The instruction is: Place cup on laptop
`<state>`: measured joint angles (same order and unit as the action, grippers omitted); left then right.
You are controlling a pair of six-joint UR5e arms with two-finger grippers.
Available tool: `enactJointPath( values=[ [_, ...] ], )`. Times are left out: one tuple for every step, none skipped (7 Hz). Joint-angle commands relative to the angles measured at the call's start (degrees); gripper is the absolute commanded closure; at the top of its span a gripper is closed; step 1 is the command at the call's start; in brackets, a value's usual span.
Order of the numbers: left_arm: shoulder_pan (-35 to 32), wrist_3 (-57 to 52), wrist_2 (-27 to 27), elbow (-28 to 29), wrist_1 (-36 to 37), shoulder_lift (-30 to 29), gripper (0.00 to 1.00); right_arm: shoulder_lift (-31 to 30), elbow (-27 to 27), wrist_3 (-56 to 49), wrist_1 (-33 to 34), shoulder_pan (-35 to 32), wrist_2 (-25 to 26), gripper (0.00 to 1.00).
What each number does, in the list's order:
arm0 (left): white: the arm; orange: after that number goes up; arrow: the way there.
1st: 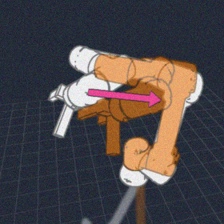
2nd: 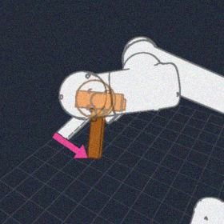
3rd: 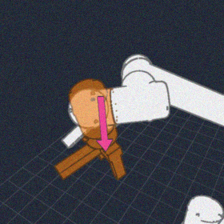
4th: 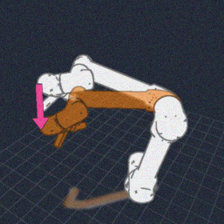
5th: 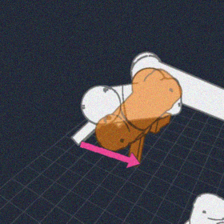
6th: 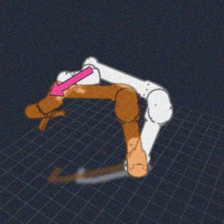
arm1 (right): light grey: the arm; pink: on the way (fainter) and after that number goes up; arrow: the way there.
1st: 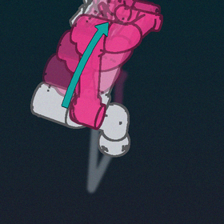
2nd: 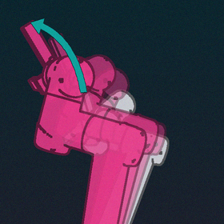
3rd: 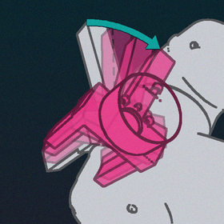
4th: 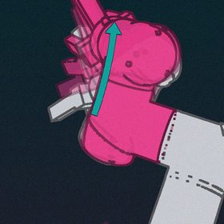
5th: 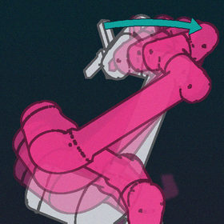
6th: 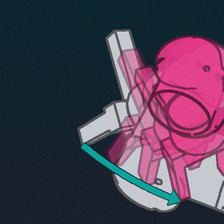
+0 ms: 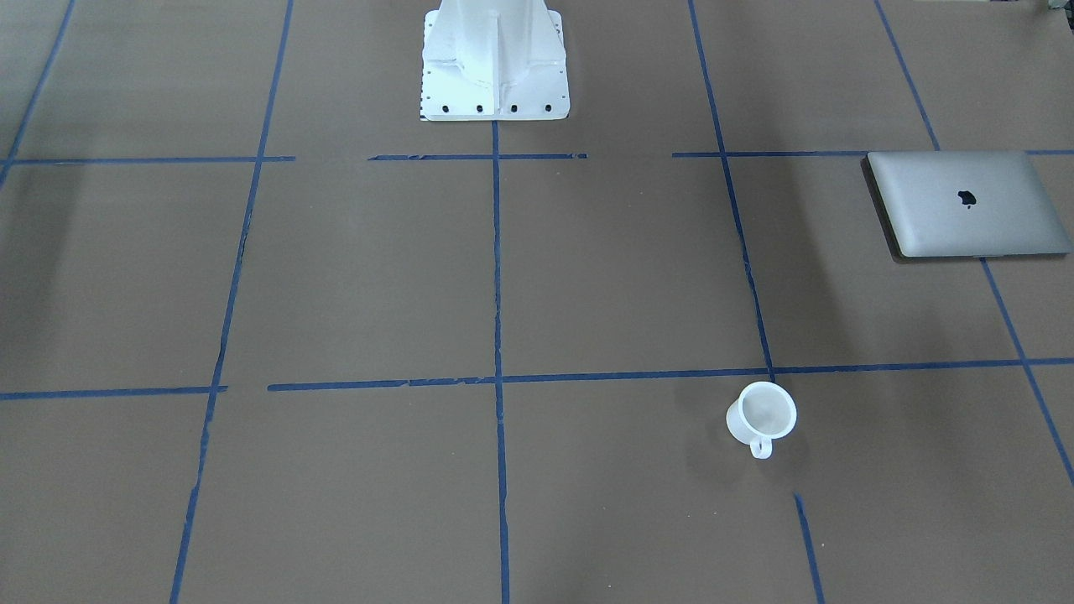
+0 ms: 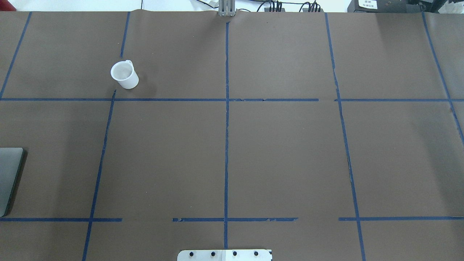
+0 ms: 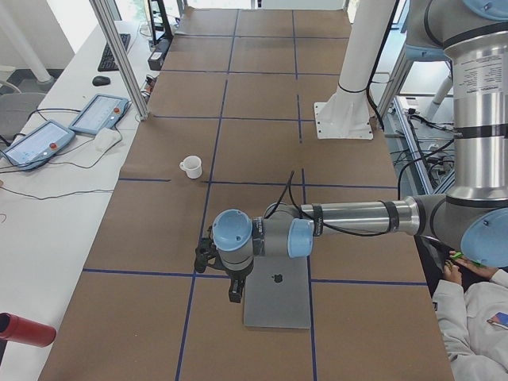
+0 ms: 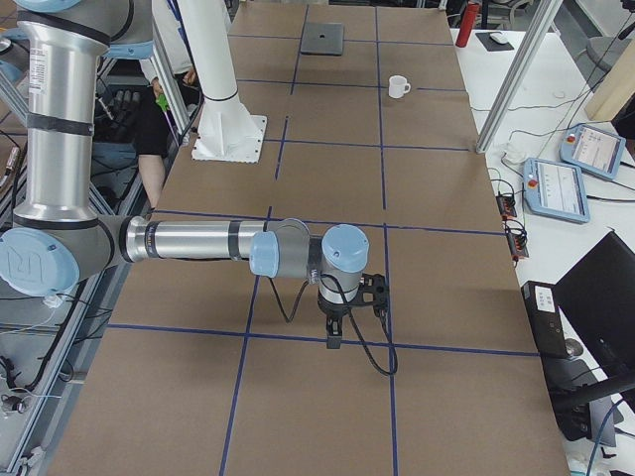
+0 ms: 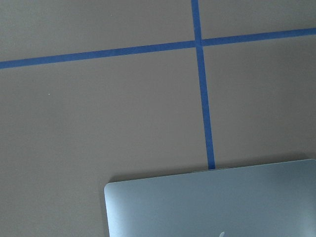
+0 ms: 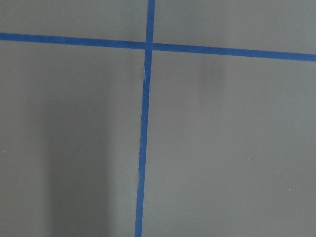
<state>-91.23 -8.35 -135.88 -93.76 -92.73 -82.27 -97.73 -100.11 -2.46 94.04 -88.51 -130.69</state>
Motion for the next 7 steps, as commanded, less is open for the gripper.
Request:
enactJointPath(
  values=[
    [-0.1, -0.1, -0.2, -0.8, 0.1, 0.0, 0.0, 0.0, 0.0, -0.1, 0.0, 0.0, 0.0, 0.0],
    [0.0, -0.1, -0.6, -1.1, -0.2, 0.0, 0.0, 0.0, 0.0, 0.0, 0.0, 0.0, 0.0, 0.0],
    [0.0, 0.1, 0.0, -0.9, -0.1, -0.1, 0.0, 0.0, 0.0, 0.0, 0.0, 0.0, 0.0, 0.0],
    [0.1, -0.5, -0.1, -0.9, -0.6, -0.9, 0.0, 0.0, 0.0, 0.0, 0.0, 0.0, 0.0, 0.0],
    [2.4, -0.2, 0.0, -1.0, -3.0, -1.4, 0.0, 0.0, 0.0, 0.0, 0.0, 0.0, 0.1, 0.0],
    [3.2, 0.3, -0.3, -0.6, -4.5, -2.7, 0.0, 0.0, 0.0, 0.0, 0.0, 0.0, 0.0, 0.0],
    [4.3, 3.2, -0.2, -1.7, -4.1, -5.6, 0.0, 0.0, 0.0, 0.0, 0.0, 0.0, 0.0, 0.0]
  ],
)
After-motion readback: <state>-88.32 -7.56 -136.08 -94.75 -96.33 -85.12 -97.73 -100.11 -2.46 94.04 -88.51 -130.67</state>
